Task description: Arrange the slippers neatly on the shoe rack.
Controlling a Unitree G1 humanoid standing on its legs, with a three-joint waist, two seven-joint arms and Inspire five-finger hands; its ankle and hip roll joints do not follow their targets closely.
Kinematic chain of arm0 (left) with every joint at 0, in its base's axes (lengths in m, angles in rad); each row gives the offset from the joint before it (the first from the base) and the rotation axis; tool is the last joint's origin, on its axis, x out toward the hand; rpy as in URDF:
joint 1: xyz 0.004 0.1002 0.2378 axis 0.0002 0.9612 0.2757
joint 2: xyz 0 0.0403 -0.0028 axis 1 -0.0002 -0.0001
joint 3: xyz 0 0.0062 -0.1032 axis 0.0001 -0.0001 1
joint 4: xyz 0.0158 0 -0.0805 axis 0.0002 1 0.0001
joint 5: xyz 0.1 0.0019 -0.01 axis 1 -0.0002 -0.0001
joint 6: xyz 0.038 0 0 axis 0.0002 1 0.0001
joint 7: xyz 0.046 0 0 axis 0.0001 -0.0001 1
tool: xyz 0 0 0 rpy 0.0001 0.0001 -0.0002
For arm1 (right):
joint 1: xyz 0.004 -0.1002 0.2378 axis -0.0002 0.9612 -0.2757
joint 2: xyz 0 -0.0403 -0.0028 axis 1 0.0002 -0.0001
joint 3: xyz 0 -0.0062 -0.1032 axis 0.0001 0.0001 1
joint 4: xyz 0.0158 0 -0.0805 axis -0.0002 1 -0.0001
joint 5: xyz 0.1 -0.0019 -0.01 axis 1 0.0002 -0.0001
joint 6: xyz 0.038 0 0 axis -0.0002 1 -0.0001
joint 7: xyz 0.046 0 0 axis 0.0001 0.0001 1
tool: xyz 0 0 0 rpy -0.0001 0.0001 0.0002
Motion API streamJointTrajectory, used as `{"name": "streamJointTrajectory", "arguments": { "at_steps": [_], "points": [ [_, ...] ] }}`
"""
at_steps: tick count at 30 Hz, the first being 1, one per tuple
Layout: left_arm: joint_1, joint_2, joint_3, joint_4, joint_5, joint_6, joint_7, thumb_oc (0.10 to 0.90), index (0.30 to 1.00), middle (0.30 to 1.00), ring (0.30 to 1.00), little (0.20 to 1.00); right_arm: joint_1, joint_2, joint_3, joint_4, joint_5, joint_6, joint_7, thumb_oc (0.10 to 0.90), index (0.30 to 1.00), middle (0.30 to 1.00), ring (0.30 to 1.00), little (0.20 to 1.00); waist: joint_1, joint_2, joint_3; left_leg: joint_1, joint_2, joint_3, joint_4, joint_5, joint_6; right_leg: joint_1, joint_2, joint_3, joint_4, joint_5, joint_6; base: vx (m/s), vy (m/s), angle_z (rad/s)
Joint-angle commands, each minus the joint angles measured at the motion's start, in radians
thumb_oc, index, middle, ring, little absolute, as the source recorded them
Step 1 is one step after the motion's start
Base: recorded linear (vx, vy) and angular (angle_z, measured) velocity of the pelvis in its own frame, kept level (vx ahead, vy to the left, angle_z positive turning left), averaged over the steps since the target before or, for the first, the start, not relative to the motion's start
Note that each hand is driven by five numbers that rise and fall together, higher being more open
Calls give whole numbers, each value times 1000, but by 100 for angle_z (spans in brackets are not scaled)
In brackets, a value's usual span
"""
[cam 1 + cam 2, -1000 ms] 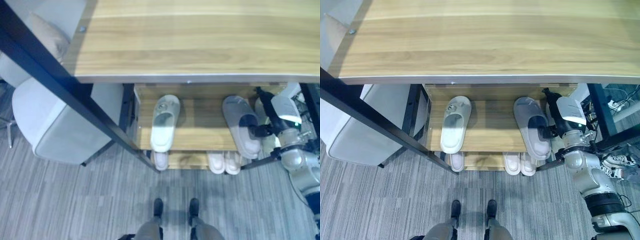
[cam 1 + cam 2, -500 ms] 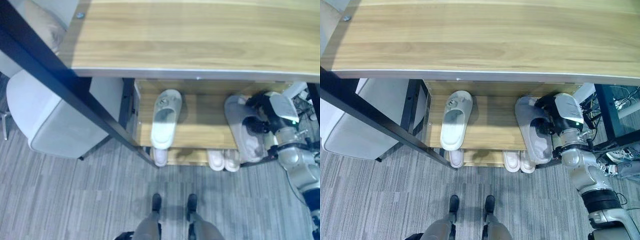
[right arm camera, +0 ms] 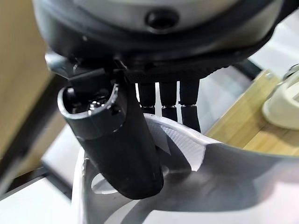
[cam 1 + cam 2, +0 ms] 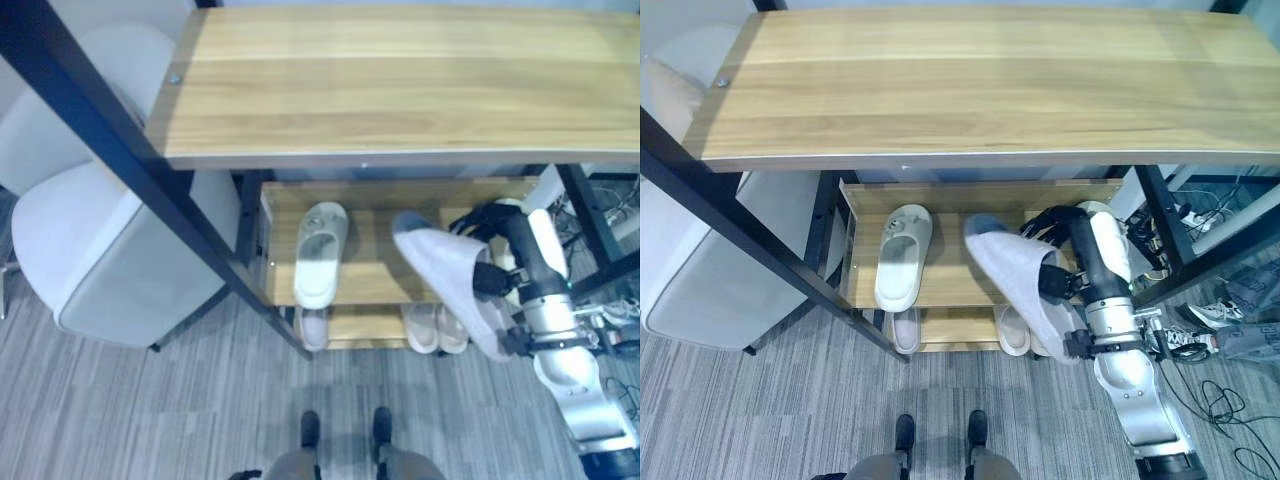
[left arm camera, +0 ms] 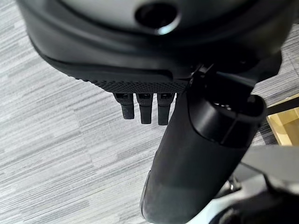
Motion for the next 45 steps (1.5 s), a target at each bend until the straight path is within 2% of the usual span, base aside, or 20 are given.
{"name": "streamJointTrajectory", "arguments": {
  "at_steps": [1, 3, 6, 7, 9, 10, 12, 14, 15, 18, 19, 20, 22, 24, 25, 27, 30, 34, 40, 45],
  "points": [
    [-87, 25, 31, -33, -92, -53, 43, 800, 900, 900, 900, 900, -54, -33, -13, -155, 65, -107, 75, 400, 300, 300, 300, 300, 13, -30, 41, -118, -13, 1, 316, -209, 34, -63, -48, 14, 350, -257, 39, -312, -17, 2],
    [-114, 44, 55, -55, -136, -65, 64, 800, 900, 900, 900, 900, -80, -55, 49, -108, 65, -102, 103, 400, 300, 300, 300, 300, 14, -23, 67, -220, -9, -4, 460, -251, 45, -162, -49, 23, 472, -284, 25, -233, 2, -2],
    [-115, 41, 64, -72, -171, -82, 75, 800, 900, 900, 900, 900, -109, -70, 105, -72, 75, -101, 129, 400, 300, 300, 300, 300, 16, -10, 69, -302, 4, -4, 561, -289, 58, -262, -47, 38, 581, -330, 15, -133, 10, -2],
    [-100, 45, 65, -118, -198, -98, 94, 800, 900, 900, 900, 900, -150, -84, 145, -47, 102, -104, 130, 400, 300, 300, 300, 300, 30, 2, 81, -379, 9, -7, 683, -340, 73, -341, -48, 49, 688, -385, -4, -162, -10, -14],
    [-109, 61, 57, -163, -252, -115, 119, 800, 900, 900, 900, 900, -213, -107, 187, -43, 126, -109, 109, 400, 300, 300, 300, 300, 41, 10, 98, -491, 12, -7, 830, -382, 87, -451, -45, 47, 814, -429, -17, -181, -7, -16],
    [-109, 61, 58, -164, -252, -115, 119, 800, 900, 900, 900, 900, -215, -107, 189, -41, 126, -109, 109, 400, 300, 300, 300, 300, 41, 11, 91, -502, 12, -8, 838, -385, 87, -462, -45, 47, 821, -432, -17, -91, -13, -4],
    [-96, 70, 37, -224, -287, -143, 153, 800, 900, 900, 900, 900, -282, -137, 216, -41, 151, -114, 87, 400, 300, 300, 300, 300, 60, 25, 104, -658, 13, -21, 1048, -489, 96, -618, -41, 59, 1021, -540, -34, -86, -23, 0],
    [-74, 65, 30, -250, -314, -148, 158, 800, 900, 900, 900, 900, -285, -131, 209, -34, 165, -112, 71, 400, 300, 300, 300, 300, 65, 29, 105, -708, 14, -22, 1103, -509, 103, -663, -45, 61, 1072, -562, -41, -89, -28, -1],
    [-49, 12, 13, -252, -461, -149, 137, 800, 900, 900, 900, 900, -356, -109, 242, 46, 140, -89, -11, 400, 300, 300, 300, 300, 81, 38, 120, -831, 14, -32, 1248, -553, 115, -780, -52, 67, 1219, -613, -61, -84, -68, 9],
    [-97, -9, -6, -346, -657, -176, 165, 800, 900, 900, 900, 900, -490, -121, 286, 97, 40, -43, -125, 400, 300, 300, 300, 300, 85, 50, 146, -982, 20, -34, 1461, -630, 123, -938, -66, 79, 1434, -657, -66, -56, -38, 9],
    [-99, -10, -3, -345, -657, -176, 165, 800, 900, 900, 900, 900, -499, -120, 292, 103, 39, -45, -128, 400, 300, 300, 300, 300, 83, 49, 144, -992, 21, -34, 1470, -634, 123, -948, -66, 80, 1444, -661, -66, -28, -2, 14],
    [-178, 15, -4, -374, -729, -189, 199, 800, 900, 900, 900, 900, -656, -113, 337, 234, 43, -14, -209, 400, 300, 300, 300, 300, 90, 57, 155, -1102, 32, -39, 1609, -668, 123, -1063, -76, 93, 1586, -684, -57, -10, -18, 14],
    [-196, 48, 12, -462, -769, -212, 236, 800, 900, 900, 900, 900, -788, -119, 322, 308, 65, 7, -300, 400, 300, 300, 300, 300, 90, 69, 183, -1221, 34, -50, 1783, -718, 130, -1179, -83, 103, 1770, -731, -56, 13, -1, -2],
    [-205, 68, 14, -487, -776, -221, 250, 800, 900, 900, 900, 900, -852, -131, 305, 353, 83, -1, -339, 400, 300, 300, 300, 300, 92, 77, 190, -1284, 22, -63, 1862, -736, 127, -1238, -87, 105, 1855, -753, -58, 51, -12, 6],
    [-197, 10, 12, -374, -726, -237, 259, 800, 900, 900, 900, 900, -908, -114, 292, 397, 104, -11, -373, 400, 300, 300, 300, 300, 100, 71, 191, -1301, 13, -77, 1907, -740, 126, -1265, -83, 113, 1916, -756, -59, 74, -34, 11],
    [-195, 29, 13, -483, -813, -279, 283, 800, 900, 900, 900, 900, -991, -153, 292, 405, 99, -26, -453, 400, 300, 300, 300, 300, 109, 80, 208, -1382, -5, -95, 2015, -763, 120, -1333, -89, 141, 2040, -778, -64, 58, -45, 3],
    [-132, 1, 4, -598, -979, -281, 254, 800, 900, 900, 900, 900, -1137, -151, 286, 419, 53, -1, -534, 400, 300, 300, 300, 300, 129, 89, 225, -1455, -29, -117, 2131, -795, 110, -1396, -98, 159, 2174, -804, -72, 55, -27, 13],
    [-95, 62, -31, -703, -875, -292, 261, 800, 900, 900, 900, 900, -1249, -161, 298, 439, 12, 25, -563, 400, 300, 300, 300, 300, 150, 81, 244, -1511, -44, -129, 2223, -817, 95, -1445, -127, 172, 2278, -812, -73, 56, -10, 20],
    [-15, 128, -23, -708, -853, -311, 268, 800, 900, 900, 900, 900, -1294, -221, 397, 648, 112, 6, -560, 400, 300, 300, 300, 300, 217, 45, 245, -1512, -33, -146, 2207, -850, 97, -1463, -135, 156, 2258, -809, -92, 17, 14, 7],
    [-12, 125, -8, -682, -841, -314, 280, 800, 900, 900, 900, 900, -1225, -202, 362, 599, 101, 0, -568, 400, 300, 300, 300, 300, 211, 38, 245, -1512, -25, -147, 2212, -866, 105, -1466, -124, 149, 2245, -806, -92, -8, 23, -5]
  ]
}}
